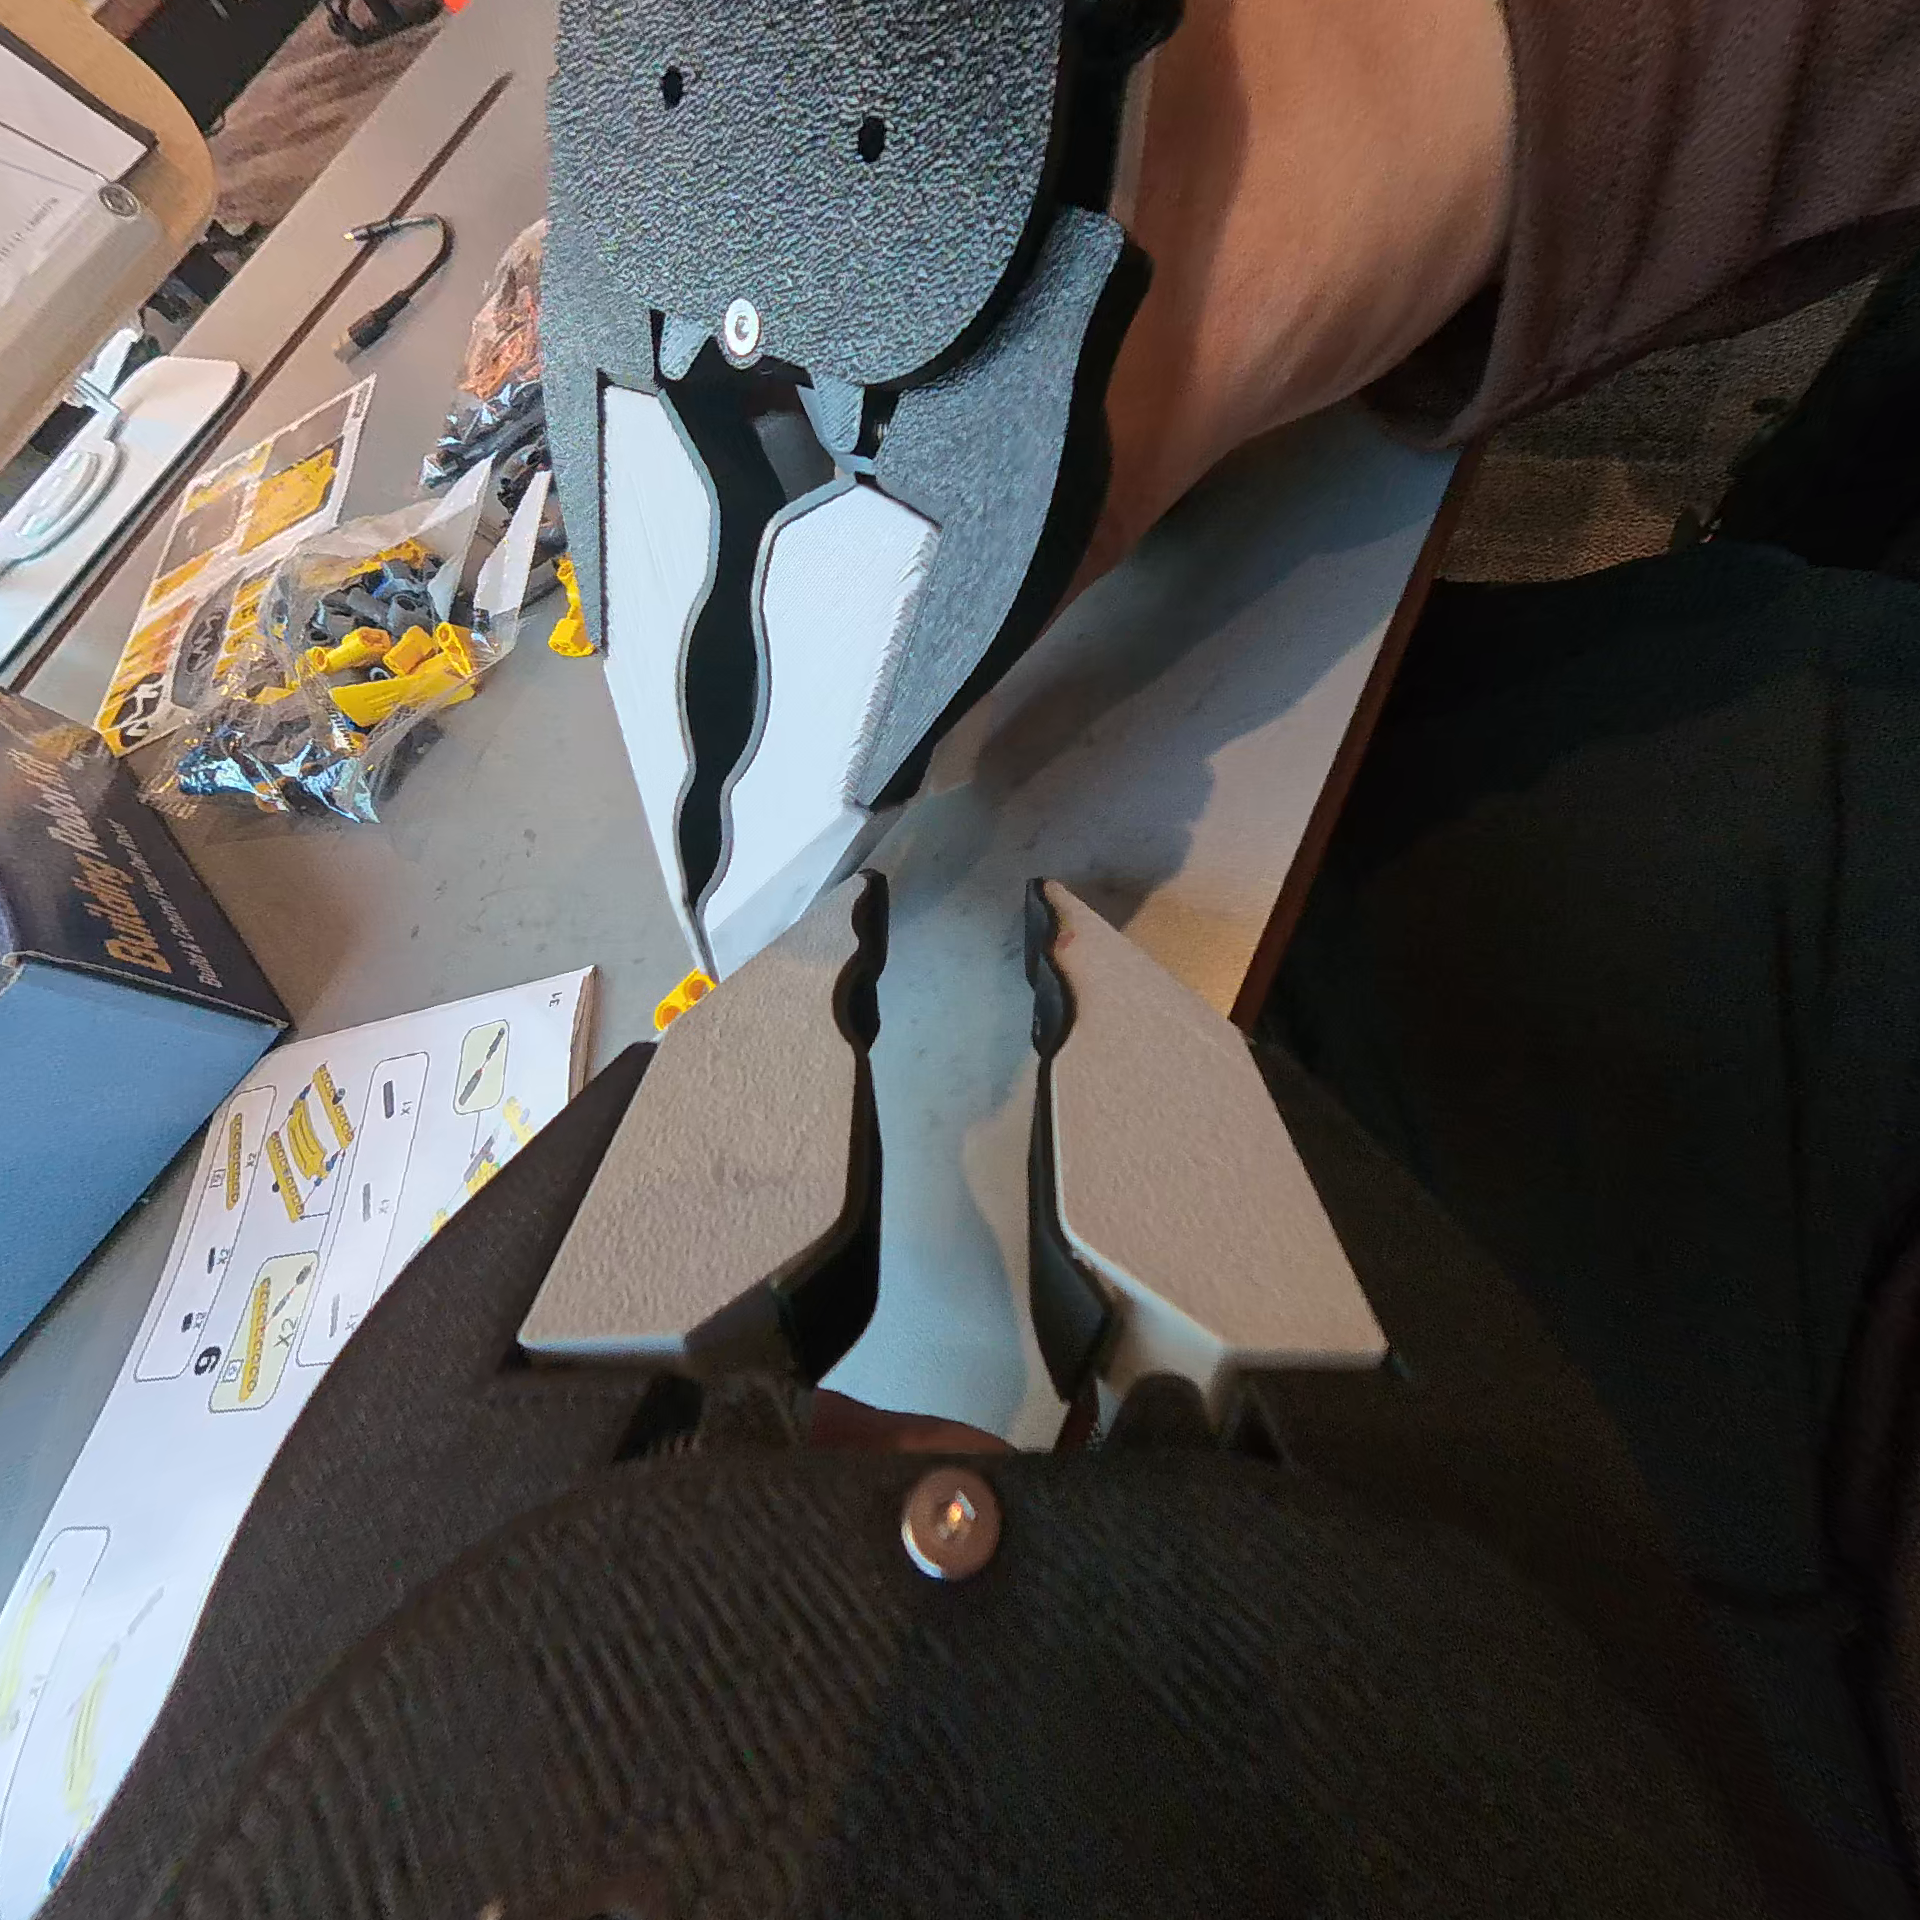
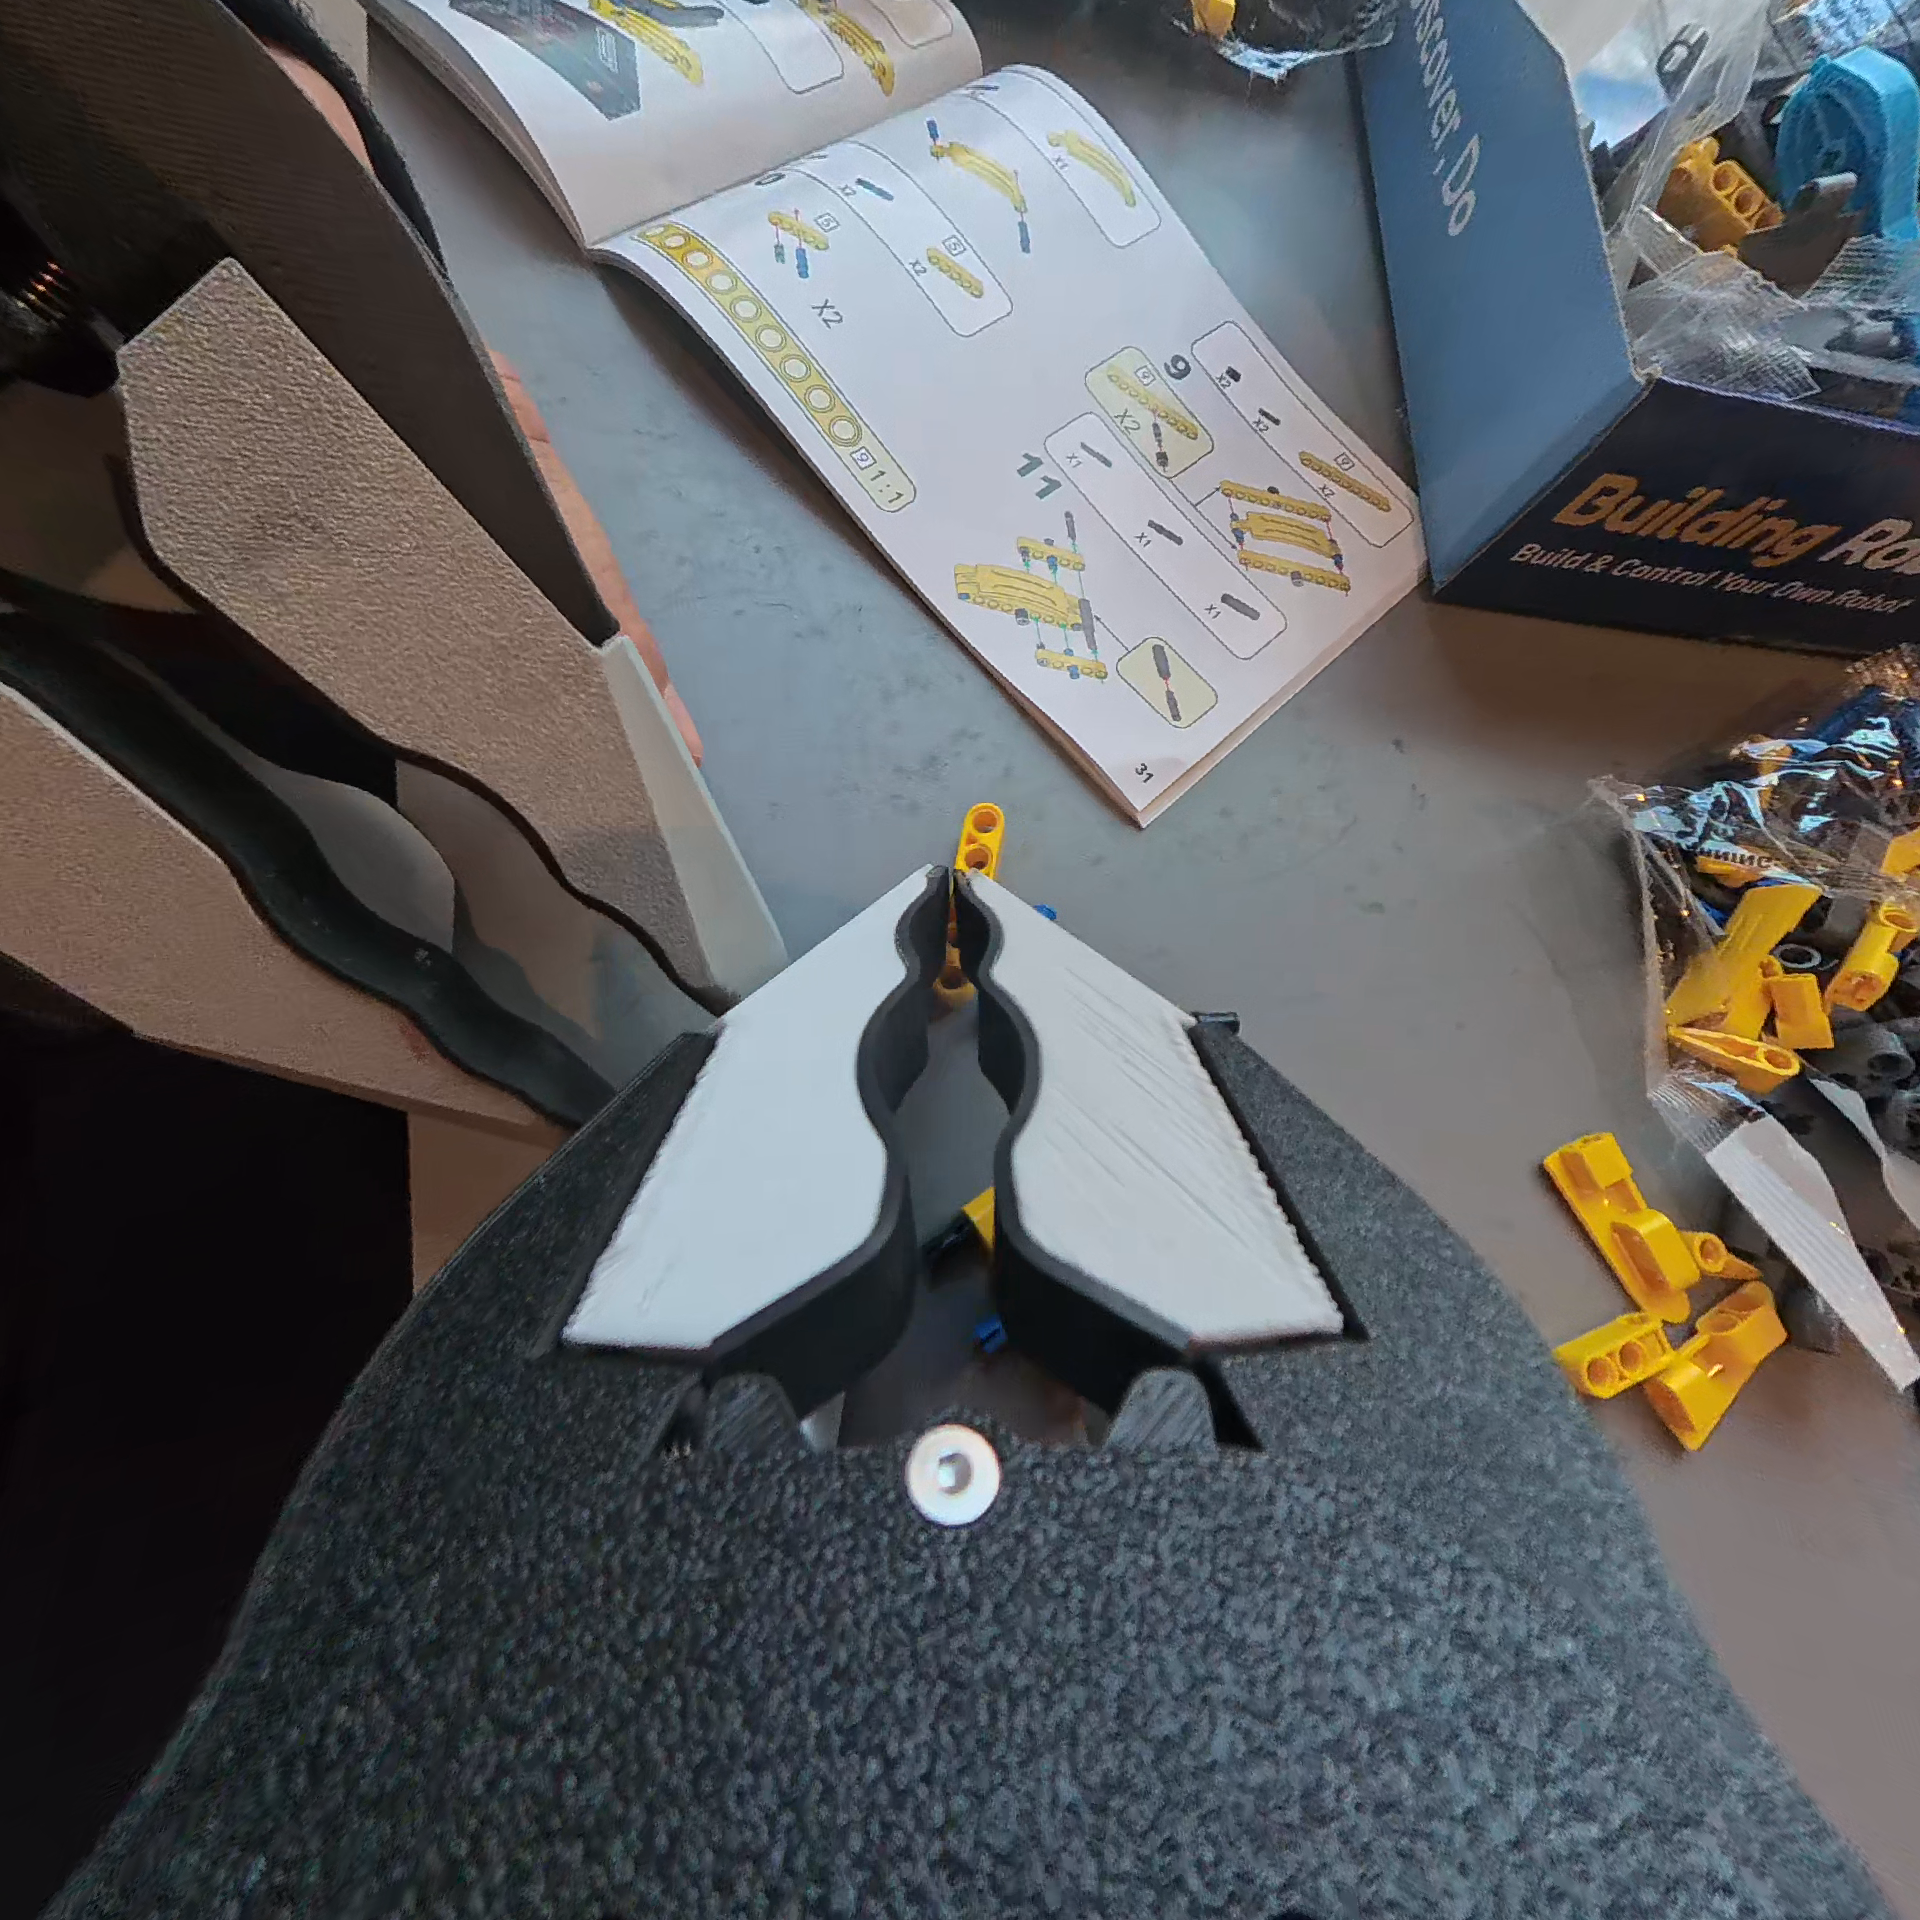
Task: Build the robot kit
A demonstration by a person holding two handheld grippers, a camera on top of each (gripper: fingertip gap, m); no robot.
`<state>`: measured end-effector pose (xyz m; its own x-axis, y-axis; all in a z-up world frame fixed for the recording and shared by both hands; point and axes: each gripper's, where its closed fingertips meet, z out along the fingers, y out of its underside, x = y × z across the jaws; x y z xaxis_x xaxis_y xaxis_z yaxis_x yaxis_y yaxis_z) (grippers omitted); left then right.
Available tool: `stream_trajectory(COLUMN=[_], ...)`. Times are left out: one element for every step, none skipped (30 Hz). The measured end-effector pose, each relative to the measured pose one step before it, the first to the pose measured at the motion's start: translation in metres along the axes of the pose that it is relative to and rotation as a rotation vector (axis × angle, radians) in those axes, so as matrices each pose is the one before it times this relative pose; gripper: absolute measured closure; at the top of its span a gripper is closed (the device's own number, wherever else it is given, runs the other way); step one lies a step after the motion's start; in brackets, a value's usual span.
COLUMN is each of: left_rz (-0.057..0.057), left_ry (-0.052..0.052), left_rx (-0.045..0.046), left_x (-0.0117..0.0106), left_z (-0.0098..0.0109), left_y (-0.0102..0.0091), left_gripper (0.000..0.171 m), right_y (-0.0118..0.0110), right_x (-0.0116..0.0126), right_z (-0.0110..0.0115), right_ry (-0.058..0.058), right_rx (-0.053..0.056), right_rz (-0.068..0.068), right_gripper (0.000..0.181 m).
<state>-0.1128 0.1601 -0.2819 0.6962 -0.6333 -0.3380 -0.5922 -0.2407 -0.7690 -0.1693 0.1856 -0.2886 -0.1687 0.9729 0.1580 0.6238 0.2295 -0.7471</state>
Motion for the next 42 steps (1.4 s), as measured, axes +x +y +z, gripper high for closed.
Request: stream_trajectory(left_rz=[0.0001,-0.0005,-0.0002,0.0002,0.0008,0.0019,0.0025,0.0029,0.0023,0.0012,0.0002,-0.0003,-0.0003,0.0004,0.0016,0.0032,0.0033,0.0013,0.0001,-0.0003,-0.0005,-0.0001,0.0005,0.0013,0.0013,0.0009,0.0006,0.0008,0.0003,0.0001,0.0,0.0002,0.0004,-0.0003,-0.001,-0.0027,-0.0035,-0.0027,-0.0025,-0.0008,0.0004,0.0011], left_ry=[0.0003,0.0004,0.001,0.0011,0.0005,0.0011,0.001,0.0007,0.0009,0.0002,0.0006,0.0014,0.0014,0.001,0.0018,0.0028,0.0033,0.0004,0.0005,0.0013,0.0019,0.0017,0.001,0.0018,0.0013,0.0008,0.0006,0.0011,0.0006,0.0009,0.0005,0.0005,0.0007,-0.0013,-0.0014,-0.0019,-0.001,0.0016,0.0002,0.0003,-0.0001,-0.001], left_rx=[0.00003,-0.00026,-0.00029,-0.00028,-0.00022,0.00018,-0.00042,0.00005,0.0004,-0.00062,-0.00045,-0.00031,-0.00012,0.00026,0.00119,0.00244,0.00285,0.00037,-0.00064,-0.00074,-0.00052,-0.00014,-0.0001,-0.00003,0.00019,-0.00008,-0.00024,0.0001,0.0006,0.00037,0.00008,0.00003,-0.00008,0.00028,0.00039,0.00019,0.00072,0.00051,-0.00029,-0.00012,0.00018,0.00054], left_x=[0.00007,0.00006,0.00009,0.00018,0.00008,0.00025,0.00043,0.0003,0.00033,0.00018,0.00008,0.00016,0.00015,0.00011,0.00033,0.00072,0.00069,0.00017,0.00003,0.00014,0.00017,0.00025,0.0001,0.00033,0.00029,0.00022,0.00005,0.00027,0.00003,0.00018,0.00007,0.00005,0.00008,-0.00016,-0.0003,-0.00038,-0.00046,-0.00012,-0.0001,-0.00007,-0.00001,-0.00002], left_z=[0.00006,-0.00007,0.00005,0.00003,0.00003,-0.00004,-0.00002,0.00009,-0.00005,0.00002,0.00008,-0.00006,0.00006,-0.0001,-0.00002,-0.00024,-0.00019,-0.00008,0.00008,0.00002,-0.00001,-0.00001,-0.00001,0.00002,-0.00009,0.00002,-0.00002,0.00003,-0.00013,-0.00005,0.00001,0.0,-0.00001,0.00002,0.0,0.00001,-0.00007,-0.00003,-0.00002,-0.00003,0.00007,-0.00006], left_y=[0.00007,-0.00004,0.00002,0.00012,-0.00003,0.00004,0.00011,0.00002,-0.00003,0.00007,-0.00002,0.0001,-0.00001,0.00005,-0.00018,-0.00016,-0.00032,-0.00007,0.00014,0.00008,0.00011,0.00002,0.00001,0.00004,-0.00004,0.00005,0.00003,0.00002,-0.00008,-0.00003,-0.00001,0.0,0.00001,-0.00004,-0.00009,-0.00003,-0.00015,-0.00005,0.00004,-0.00002,0.00005,-0.00009], left_gripper=[0.148,0.148,0.148,0.149,0.149,0.15,0.152,0.153,0.154,0.154,0.155,0.155,0.155,0.155,0.155,0.155,0.155,0.155,0.156,0.156,0.156,0.157,0.158,0.158,0.159,0.159,0.16,0.16,0.162,0.163,0.163,0.163,0.164,0.163,0.161,0.159,0.157,0.156,0.155,0.155,0.155,0.155], right_y=[0.00035,0.00051,0.00053,0.00048,0.00054,0.00048,0.00033,0.00039,0.00042,0.00036,0.0005,0.00042,0.00066,0.0006,0.00044,0.00047,0.00044,0.00039,0.00039,0.00045,0.00043,0.00053,0.00058,0.00058,0.00056,0.00044,0.00039,0.00013,0.00012,0.0,0.00003,-0.00009,-0.00026,-0.00087,-0.00185,-0.00267,-0.00252,-0.00209,-0.00157,-0.00125,-0.00094,-0.0009], right_x=[-0.00048,-0.00021,-0.00048,-0.00055,-0.00054,-0.00072,-0.00118,-0.00127,-0.00097,-0.00085,-0.00061,-0.00055,-0.00048,-0.00036,-0.00043,-0.00065,-0.00072,-0.00058,-0.00054,-0.00065,-0.00065,-0.00066,-0.00069,-0.00081,-0.00097,-0.00082,-0.00055,-0.00061,-0.00089,-0.00079,-0.00031,-0.00013,-0.00032,0.00007,0.0009,0.00099,0.00067,0.0007,0.00048,0.00154,0.00311,0.00331], right_z=[-0.00057,-0.00068,-0.00066,-0.00079,-0.00073,-0.00071,-0.00061,-0.00069,-0.00063,-0.00065,-0.0006,-0.00066,-0.00077,-0.00069,-0.00067,-0.00059,-0.00058,-0.00051,-0.00051,-0.00058,-0.00072,-0.00067,-0.00074,-0.00078,-0.00077,-0.00062,-0.00051,-0.00035,-0.00024,-0.00009,-0.00006,-0.0001,-0.00025,-0.00063,-0.00143,-0.00216,-0.00216,-0.00189,-0.00138,-0.00114,-0.00095,-0.00085], right_ry=[-0.0034,-0.0024,-0.0026,-0.0023,-0.0019,-0.0024,-0.0046,-0.0052,-0.0043,-0.0042,-0.0037,-0.0029,-0.0029,-0.0021,-0.0024,-0.0038,-0.004,-0.0032,-0.0029,-0.0034,-0.0032,-0.0031,-0.0032,-0.0037,-0.0041,-0.0041,-0.004,-0.0053,-0.0066,-0.0056,-0.0029,-0.0015,-0.0024,-0.0003,0.0063,0.005,-0.0004,-0.0035,-0.0053,0.0021,0.0139,0.0148], right_rx=[0.0006,0.0002,0.0005,0.0005,0.0004,0.0006,0.0007,0.0007,0.0005,0.0003,0.0003,0.0003,0.0002,0.0002,0.0002,0.0003,0.0004,0.0003,0.0003,0.0004,0.0004,0.0002,0.0003,0.0006,0.0004,0.0005,0.0005,0.0006,0.0009,0.0007,0.0004,0.0007,0.0025,0.0076,0.0161,0.0219,0.0216,0.0174,0.0138,0.0106,0.0091,0.0079], right_rz=[0.0029,0.0034,0.0022,0.0009,0.0002,-0.0012,-0.0029,-0.0031,-0.0014,0.0004,0.0019,0.0028,0.0026,0.0026,0.0022,0.001,0.0001,-0.0001,0.0,0.0001,0.0004,0.0005,0.0004,-0.0005,-0.0019,-0.0021,-0.0009,-0.0003,-0.0017,-0.0019,-0.0003,0.0,-0.0015,-0.0018,-0.0026,-0.0013,0.004,0.0093,0.0102,0.0081,0.0054,0.0051], right_gripper=[0.181,0.181,0.181,0.181,0.181,0.181,0.181,0.181,0.181,0.181,0.181,0.181,0.181,0.181,0.181,0.181,0.181,0.181,0.181,0.181,0.181,0.181,0.181,0.181,0.181,0.181,0.181,0.181,0.181,0.181,0.181,0.181,0.181,0.181,0.18,0.179,0.177,0.175,0.173,0.172,0.172,0.172])
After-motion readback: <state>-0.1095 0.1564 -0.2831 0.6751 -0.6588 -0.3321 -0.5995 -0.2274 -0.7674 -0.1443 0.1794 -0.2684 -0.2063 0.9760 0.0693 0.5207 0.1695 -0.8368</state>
